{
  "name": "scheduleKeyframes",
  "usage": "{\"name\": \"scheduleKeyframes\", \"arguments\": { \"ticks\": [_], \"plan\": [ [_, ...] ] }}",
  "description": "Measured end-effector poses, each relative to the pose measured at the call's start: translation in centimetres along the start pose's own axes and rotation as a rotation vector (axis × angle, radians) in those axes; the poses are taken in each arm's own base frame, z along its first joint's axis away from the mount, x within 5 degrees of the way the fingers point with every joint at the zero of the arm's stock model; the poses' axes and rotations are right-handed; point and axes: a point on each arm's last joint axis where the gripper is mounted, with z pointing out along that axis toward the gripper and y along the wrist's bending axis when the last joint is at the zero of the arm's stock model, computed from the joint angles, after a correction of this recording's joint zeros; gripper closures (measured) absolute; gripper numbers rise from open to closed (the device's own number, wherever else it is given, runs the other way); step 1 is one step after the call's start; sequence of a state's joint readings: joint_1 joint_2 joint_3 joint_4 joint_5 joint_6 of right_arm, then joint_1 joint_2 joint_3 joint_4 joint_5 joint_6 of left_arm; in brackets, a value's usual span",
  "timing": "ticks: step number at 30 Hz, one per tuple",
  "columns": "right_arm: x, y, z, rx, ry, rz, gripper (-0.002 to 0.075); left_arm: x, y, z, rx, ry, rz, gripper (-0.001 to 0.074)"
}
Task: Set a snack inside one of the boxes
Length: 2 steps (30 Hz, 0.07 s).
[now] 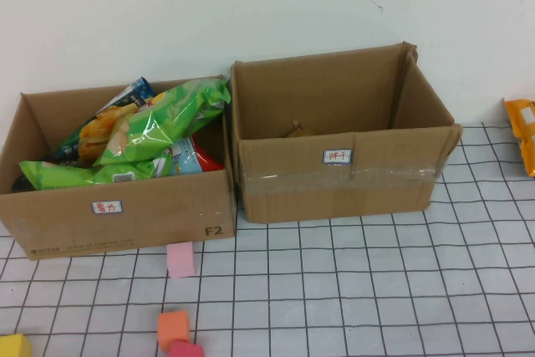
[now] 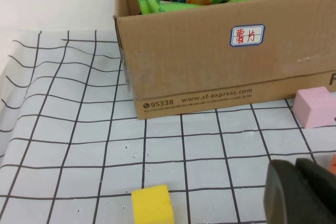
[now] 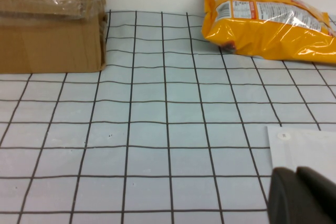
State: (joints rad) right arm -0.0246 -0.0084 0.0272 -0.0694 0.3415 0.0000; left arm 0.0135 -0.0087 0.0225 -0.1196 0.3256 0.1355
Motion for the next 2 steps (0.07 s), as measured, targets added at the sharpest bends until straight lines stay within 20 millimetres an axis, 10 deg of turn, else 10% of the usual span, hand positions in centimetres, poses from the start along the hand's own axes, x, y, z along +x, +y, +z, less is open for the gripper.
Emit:
{"name": "scheduleKeyframes", "arguments": {
  "ticks": [2],
  "plan": [
    [0.00, 0.00, 0.00, 0.000, 0.000, 0.000, 0.0727, 0.02, 0.00, 0.00, 0.000, 0.002, 0.000, 0.0736]
  ]
}}
